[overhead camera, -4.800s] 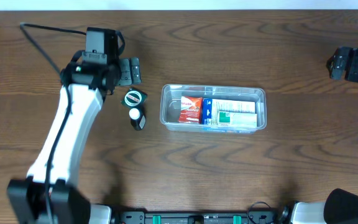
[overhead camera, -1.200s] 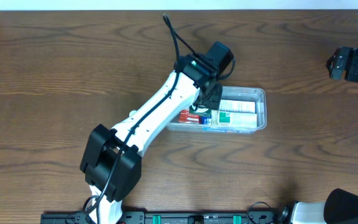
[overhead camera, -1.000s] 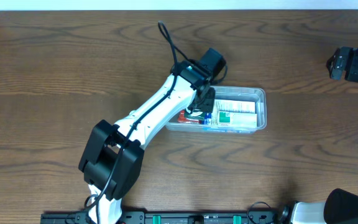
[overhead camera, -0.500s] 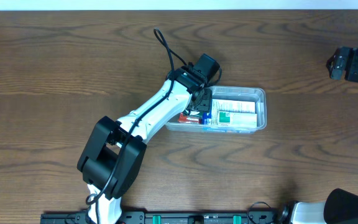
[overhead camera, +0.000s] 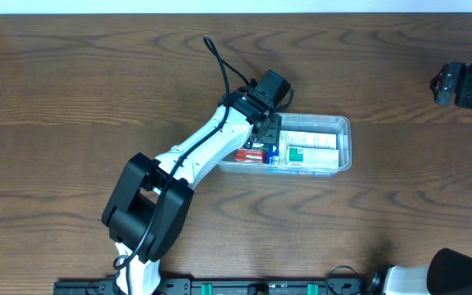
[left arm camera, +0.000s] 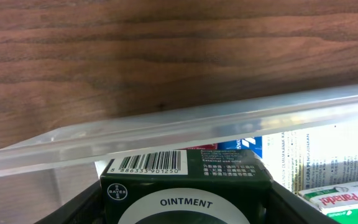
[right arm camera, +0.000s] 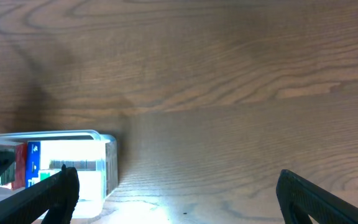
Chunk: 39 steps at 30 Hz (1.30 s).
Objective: Pack container
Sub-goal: 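Lower Zam-Buk box into container and open left gripper, then move left gripper to white-capped black tube and grasp it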
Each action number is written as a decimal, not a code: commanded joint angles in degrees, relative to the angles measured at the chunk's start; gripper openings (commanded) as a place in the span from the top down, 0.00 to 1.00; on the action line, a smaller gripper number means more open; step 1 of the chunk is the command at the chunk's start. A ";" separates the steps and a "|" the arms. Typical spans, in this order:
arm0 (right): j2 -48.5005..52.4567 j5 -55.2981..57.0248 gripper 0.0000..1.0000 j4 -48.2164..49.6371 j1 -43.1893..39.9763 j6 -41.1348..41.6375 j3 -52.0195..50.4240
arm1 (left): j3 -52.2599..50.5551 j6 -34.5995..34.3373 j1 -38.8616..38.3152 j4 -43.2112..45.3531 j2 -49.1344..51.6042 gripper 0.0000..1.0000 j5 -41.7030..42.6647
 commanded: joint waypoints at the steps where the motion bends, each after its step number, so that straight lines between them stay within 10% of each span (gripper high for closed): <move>1: 0.24 -0.04 0.01 -0.09 -0.42 0.81 0.17 | -0.26 0.81 0.04 0.15 -0.68 0.34 -1.53; 11: 0.26 -0.04 0.01 -0.09 -0.42 0.81 0.17 | -0.26 0.79 0.04 -0.24 -0.68 0.10 -1.46; 29: 0.26 -0.04 0.01 -0.09 -0.42 0.81 0.17 | 4.44 1.70 0.04 -5.14 -10.43 0.09 -1.05; 39: 0.24 -0.04 0.01 -0.09 -0.42 0.81 0.17 | 4.42 5.40 9.38 -24.85 -20.13 0.03 -1.09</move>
